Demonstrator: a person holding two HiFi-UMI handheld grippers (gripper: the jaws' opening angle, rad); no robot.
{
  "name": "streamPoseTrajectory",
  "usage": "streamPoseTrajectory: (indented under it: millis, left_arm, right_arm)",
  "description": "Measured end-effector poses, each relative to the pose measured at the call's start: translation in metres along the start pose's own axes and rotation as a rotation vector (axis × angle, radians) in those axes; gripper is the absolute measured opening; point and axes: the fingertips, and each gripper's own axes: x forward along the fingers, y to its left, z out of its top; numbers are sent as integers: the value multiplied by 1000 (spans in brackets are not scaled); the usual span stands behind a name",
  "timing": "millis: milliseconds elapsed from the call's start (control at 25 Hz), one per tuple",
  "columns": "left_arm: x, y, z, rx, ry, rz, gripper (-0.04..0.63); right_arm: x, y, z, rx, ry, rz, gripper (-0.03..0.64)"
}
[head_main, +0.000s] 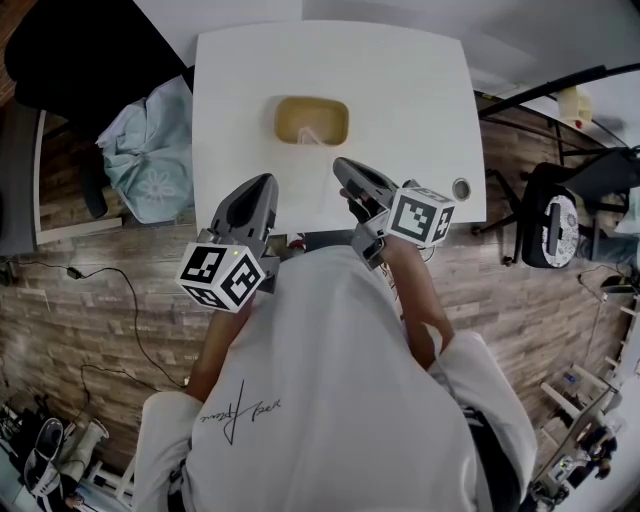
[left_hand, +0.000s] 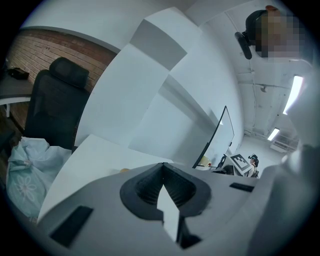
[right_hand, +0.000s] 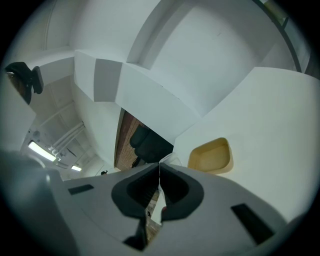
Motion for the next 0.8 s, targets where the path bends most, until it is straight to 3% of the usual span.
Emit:
streamPoseTrajectory:
  millis: [360, 520, 800]
  left_arm:
    - [-9, -1, 5, 15, -10, 6, 8]
    - [-13, 0, 3, -32, -13, -6, 8]
    - [-18, -4, -3, -9, 7, -21, 8]
  right_arm:
    - [-12, 12, -1, -42, 7, 9, 12]
    - [-19, 18, -3, -70, 16, 16, 12]
    - [-33, 31, -1, -113, 16, 21, 11]
